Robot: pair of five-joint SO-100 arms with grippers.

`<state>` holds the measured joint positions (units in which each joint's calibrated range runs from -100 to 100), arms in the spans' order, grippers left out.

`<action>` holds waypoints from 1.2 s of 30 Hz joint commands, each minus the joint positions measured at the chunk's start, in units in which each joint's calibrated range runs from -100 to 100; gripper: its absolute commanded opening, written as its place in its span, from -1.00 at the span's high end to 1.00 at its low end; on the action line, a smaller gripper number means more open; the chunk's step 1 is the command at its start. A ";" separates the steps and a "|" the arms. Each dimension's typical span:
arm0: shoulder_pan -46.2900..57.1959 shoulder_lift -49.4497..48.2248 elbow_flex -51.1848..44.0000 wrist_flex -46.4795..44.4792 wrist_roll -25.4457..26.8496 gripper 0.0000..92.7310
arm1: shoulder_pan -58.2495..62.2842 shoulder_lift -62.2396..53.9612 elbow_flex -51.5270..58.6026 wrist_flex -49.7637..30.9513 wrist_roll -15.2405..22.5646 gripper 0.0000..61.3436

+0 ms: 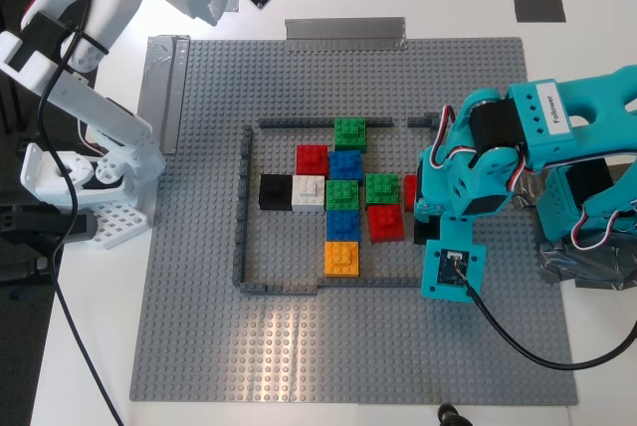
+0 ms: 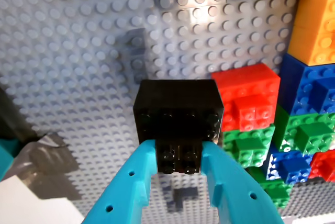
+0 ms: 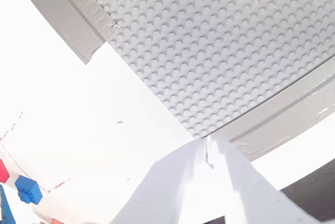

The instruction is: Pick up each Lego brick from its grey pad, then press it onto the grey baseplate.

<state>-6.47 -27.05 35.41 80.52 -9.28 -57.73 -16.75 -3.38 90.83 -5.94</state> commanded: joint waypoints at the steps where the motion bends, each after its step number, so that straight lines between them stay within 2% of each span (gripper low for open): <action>1: 0.42 -0.85 1.20 -1.60 0.27 1.00 | -2.30 0.10 -1.17 -0.76 0.15 0.99; 20: 1.51 -0.85 4.54 -4.77 1.63 1.00 | -3.53 3.88 -1.63 -1.00 1.37 0.99; 36: 2.52 -0.85 6.98 -7.37 2.76 1.00 | -3.90 5.17 -2.89 -0.84 0.88 0.99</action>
<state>-4.40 -27.05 42.44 73.30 -6.82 -61.27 -10.97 -3.29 89.22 -4.91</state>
